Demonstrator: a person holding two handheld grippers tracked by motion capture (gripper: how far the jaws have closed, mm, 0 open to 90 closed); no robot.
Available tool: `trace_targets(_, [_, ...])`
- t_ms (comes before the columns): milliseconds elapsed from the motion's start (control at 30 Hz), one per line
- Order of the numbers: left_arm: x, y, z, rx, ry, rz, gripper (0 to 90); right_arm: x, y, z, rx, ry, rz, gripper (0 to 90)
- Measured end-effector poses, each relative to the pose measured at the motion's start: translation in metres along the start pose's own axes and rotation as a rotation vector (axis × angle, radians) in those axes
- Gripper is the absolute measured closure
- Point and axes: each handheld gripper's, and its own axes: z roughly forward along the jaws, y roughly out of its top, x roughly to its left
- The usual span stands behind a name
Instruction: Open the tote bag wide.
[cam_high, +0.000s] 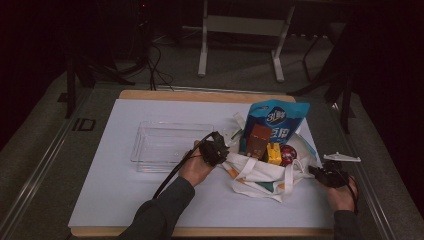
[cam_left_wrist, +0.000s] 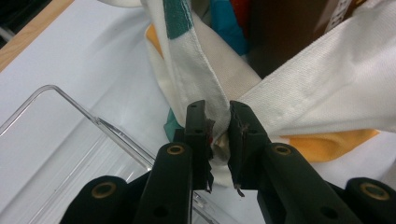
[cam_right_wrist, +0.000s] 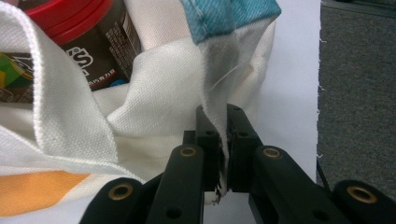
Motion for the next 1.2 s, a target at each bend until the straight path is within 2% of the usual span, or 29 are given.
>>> trace_targets(67, [0.000, 0.000, 0.000, -0.001, -0.005, -0.001, 78.9, 0.000, 0.000, 0.000, -0.001, 0.001, 0.006, 85.8])
trace_targets(133, [0.004, -0.001, -0.004, -0.020, -0.038, -0.013, 76.8, 0.001, 0.001, -0.003, -0.016, 0.006, 0.011, 83.9])
trace_targets(200, [0.008, -0.002, -0.009, -0.045, -0.053, -0.029, 72.4, 0.001, 0.003, -0.008, -0.028, 0.011, -0.021, 78.9])
trace_targets(267, [0.010, -0.001, -0.014, -0.082, -0.064, -0.035, 66.4, 0.000, 0.005, -0.014, -0.049, 0.027, -0.030, 72.7])
trace_targets(400, [0.014, 0.002, -0.023, -0.135, -0.070, -0.059, 58.4, -0.002, 0.014, -0.025, -0.099, 0.034, -0.031, 64.6])
trace_targets(467, [0.015, 0.006, -0.027, -0.153, -0.078, -0.064, 57.4, -0.003, 0.021, -0.030, -0.126, 0.027, -0.029, 61.5])
trace_targets(567, [0.018, 0.013, -0.031, -0.181, -0.063, -0.061, 56.0, -0.004, 0.034, -0.037, -0.159, 0.012, -0.023, 58.6])
trace_targets(667, [0.020, 0.024, -0.031, -0.199, -0.054, -0.057, 56.0, -0.003, 0.048, -0.039, -0.170, -0.008, -0.034, 57.9])
trace_targets(767, [0.022, 0.033, -0.027, -0.204, -0.049, -0.054, 59.1, 0.001, 0.061, -0.038, -0.183, -0.008, -0.055, 58.7])
trace_targets(833, [0.022, 0.037, -0.023, -0.197, -0.031, -0.044, 63.4, 0.005, 0.068, -0.036, -0.191, -0.004, -0.064, 60.1])
trace_targets(867, [0.023, 0.039, -0.021, -0.192, -0.025, -0.045, 66.2, 0.006, 0.071, -0.035, -0.192, -0.008, -0.065, 60.8])
trace_targets(900, [0.023, 0.040, -0.018, -0.184, -0.023, -0.047, 68.6, 0.008, 0.073, -0.034, -0.199, -0.032, -0.062, 61.4])
trace_targets(933, [0.024, 0.042, -0.015, -0.179, -0.027, -0.054, 70.6, 0.009, 0.075, -0.033, -0.203, -0.045, -0.048, 67.8])
trace_targets(967, [0.026, 0.043, -0.012, -0.177, -0.027, -0.060, 73.3, 0.009, 0.076, -0.031, -0.208, -0.025, -0.041, 75.0])
trace_targets(1000, [0.027, 0.044, -0.009, -0.174, -0.022, -0.068, 76.6, 0.010, 0.077, -0.029, -0.213, -0.007, -0.045, 80.3])
trace_targets(1067, [0.029, 0.046, -0.003, -0.164, -0.014, -0.092, 84.1, 0.011, 0.078, -0.023, -0.199, -0.009, -0.054, 87.4])
trace_targets(1200, [0.031, 0.047, 0.009, -0.117, 0.007, -0.099, 86.9, 0.011, 0.077, -0.011, -0.173, -0.013, -0.019, 88.3])
